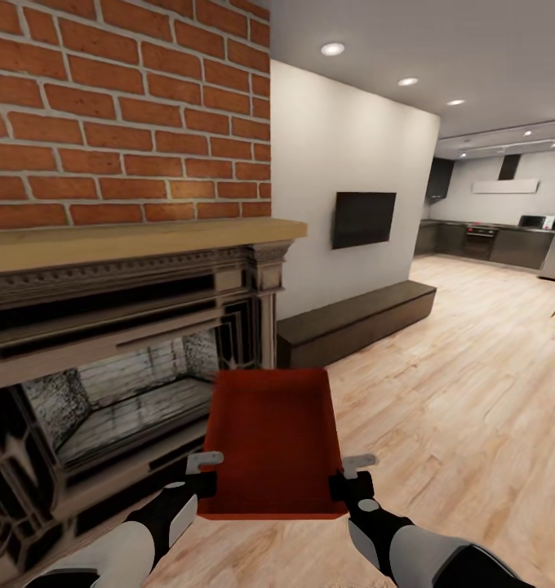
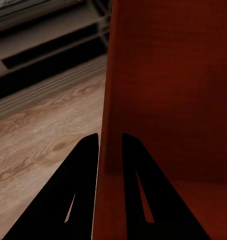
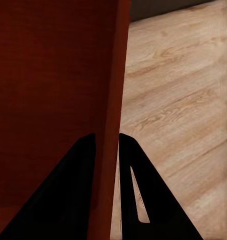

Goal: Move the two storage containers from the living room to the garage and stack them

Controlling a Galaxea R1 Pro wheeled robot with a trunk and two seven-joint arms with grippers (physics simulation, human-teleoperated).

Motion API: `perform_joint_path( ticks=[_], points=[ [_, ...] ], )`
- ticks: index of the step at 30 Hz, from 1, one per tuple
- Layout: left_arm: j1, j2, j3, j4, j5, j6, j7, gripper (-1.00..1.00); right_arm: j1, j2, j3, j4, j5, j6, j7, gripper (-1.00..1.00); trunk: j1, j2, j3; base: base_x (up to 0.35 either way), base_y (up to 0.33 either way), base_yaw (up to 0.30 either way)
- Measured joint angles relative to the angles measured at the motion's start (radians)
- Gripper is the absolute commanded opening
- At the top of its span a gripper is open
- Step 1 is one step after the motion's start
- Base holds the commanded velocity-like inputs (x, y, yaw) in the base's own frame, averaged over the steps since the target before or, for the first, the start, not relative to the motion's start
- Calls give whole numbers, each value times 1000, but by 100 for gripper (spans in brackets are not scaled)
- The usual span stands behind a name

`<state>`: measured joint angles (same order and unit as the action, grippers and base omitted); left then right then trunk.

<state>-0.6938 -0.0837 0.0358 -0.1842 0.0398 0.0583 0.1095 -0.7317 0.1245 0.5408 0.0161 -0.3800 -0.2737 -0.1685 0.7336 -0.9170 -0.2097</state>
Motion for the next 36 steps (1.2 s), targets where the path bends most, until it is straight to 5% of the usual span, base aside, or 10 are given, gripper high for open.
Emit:
perform_joint_path(
  ticks=[36],
  points=[
    [0, 0, -2, 0, 3, 0, 1, -100, 0, 0, 0, 1, -1, -1, 0, -100, 0, 0, 0, 0, 0, -279]
  ],
)
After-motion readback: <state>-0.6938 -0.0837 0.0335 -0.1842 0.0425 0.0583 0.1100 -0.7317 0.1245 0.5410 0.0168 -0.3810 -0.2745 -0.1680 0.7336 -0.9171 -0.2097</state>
